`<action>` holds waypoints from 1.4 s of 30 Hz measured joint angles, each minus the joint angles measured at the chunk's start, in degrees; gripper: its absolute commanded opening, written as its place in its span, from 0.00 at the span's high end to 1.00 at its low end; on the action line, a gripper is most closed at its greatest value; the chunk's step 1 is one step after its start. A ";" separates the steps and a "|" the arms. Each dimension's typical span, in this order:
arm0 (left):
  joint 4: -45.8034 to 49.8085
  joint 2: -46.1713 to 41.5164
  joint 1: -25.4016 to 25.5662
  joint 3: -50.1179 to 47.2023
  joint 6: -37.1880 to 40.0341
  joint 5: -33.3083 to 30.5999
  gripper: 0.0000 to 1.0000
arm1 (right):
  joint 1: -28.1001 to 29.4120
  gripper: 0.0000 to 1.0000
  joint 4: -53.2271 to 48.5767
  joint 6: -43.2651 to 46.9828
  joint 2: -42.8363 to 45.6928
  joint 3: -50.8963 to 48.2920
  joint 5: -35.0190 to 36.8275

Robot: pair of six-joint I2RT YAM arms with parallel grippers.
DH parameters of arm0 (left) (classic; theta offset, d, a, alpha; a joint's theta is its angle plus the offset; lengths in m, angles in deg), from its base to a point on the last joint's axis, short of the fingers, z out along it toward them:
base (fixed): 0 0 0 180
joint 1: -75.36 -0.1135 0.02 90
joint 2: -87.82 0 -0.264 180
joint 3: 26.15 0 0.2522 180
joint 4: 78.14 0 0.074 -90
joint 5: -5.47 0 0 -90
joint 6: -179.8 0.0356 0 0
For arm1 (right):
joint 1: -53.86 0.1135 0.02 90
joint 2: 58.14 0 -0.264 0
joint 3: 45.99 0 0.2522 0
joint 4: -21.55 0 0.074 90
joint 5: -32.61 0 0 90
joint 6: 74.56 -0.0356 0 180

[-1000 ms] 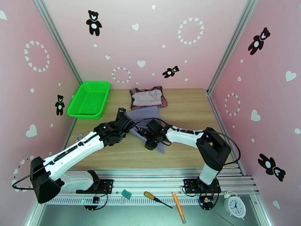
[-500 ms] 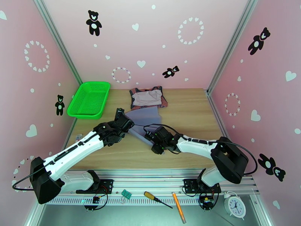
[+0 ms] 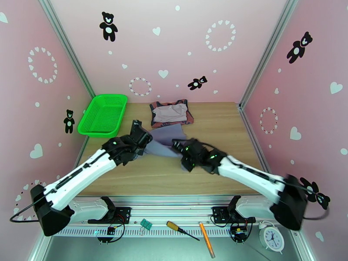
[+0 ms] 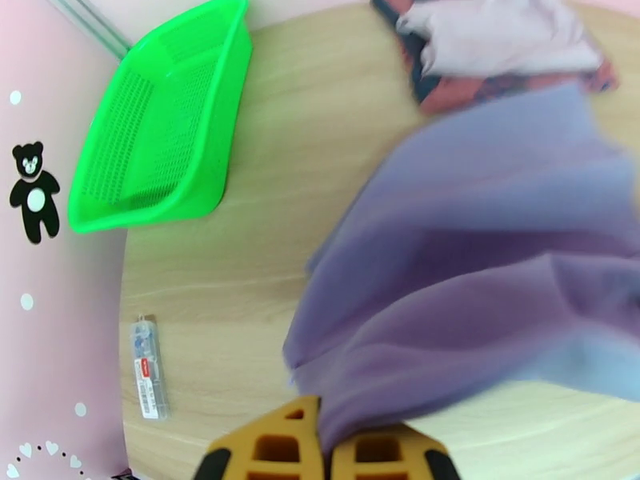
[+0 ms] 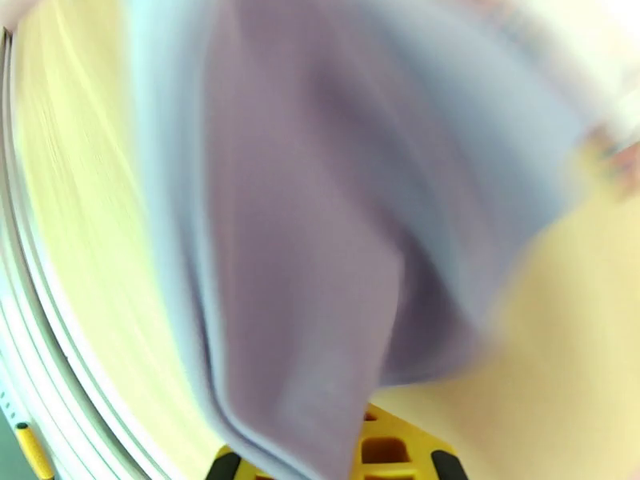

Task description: Fold and stack the mixed laundry pile

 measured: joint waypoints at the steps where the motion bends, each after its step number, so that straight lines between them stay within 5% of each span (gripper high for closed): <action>1: 0.81 -0.13 -0.02 3.39 0.52 1.27 1.00 | 0.00 1.00 -3.15 1.81 1.73 5.57 2.03; 7: 5.79 0.09 0.02 21.27 5.53 12.94 1.00 | 0.02 1.00 -14.29 12.85 5.14 31.10 13.31; 14: 12.39 5.70 -0.50 34.56 11.85 18.08 1.00 | -1.49 1.00 -19.21 30.99 0.31 36.76 24.02; 25: 10.45 24.57 -9.18 48.19 20.50 15.30 1.00 | -17.70 1.00 -16.04 47.78 -13.55 41.46 17.70; 33: 11.85 39.36 -12.94 71.21 26.64 14.27 1.00 | -20.20 1.00 -15.28 51.78 -24.70 58.49 17.97; 36: 11.13 36.35 -12.74 68.57 27.15 15.23 1.00 | -20.09 1.00 -15.50 51.45 -23.41 59.23 18.01; 42: 2.08 17.49 -11.17 37.90 23.85 20.68 1.00 | -15.98 1.00 -13.94 47.60 -9.35 40.30 17.11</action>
